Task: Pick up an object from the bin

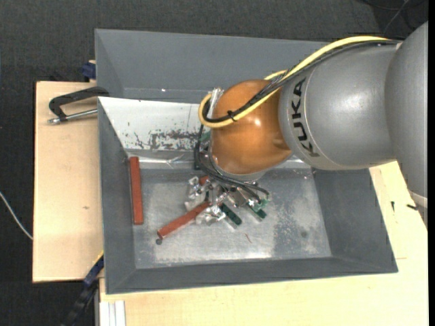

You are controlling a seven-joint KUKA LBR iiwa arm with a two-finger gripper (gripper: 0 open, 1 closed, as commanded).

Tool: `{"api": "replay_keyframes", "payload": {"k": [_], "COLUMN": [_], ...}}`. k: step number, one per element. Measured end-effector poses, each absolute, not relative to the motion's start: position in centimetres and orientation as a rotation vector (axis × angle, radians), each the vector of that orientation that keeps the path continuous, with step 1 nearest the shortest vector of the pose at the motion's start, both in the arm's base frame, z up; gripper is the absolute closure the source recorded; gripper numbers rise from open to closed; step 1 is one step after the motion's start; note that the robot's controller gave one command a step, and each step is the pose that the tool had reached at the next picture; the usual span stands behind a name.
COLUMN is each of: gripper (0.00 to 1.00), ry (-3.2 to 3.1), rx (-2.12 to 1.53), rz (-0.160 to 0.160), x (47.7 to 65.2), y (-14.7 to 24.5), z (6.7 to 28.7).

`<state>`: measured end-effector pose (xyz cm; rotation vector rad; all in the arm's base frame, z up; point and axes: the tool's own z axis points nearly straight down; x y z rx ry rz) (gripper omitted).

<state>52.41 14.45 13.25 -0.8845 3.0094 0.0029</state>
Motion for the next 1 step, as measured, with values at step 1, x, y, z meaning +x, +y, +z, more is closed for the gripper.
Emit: {"api": "replay_keyframes", "payload": {"k": [1], "gripper": [1.00], "ry": [3.011], "rx": [-0.876], "rz": [0.002], "x": [52.99], "y": [14.01], "z": [23.90]}}
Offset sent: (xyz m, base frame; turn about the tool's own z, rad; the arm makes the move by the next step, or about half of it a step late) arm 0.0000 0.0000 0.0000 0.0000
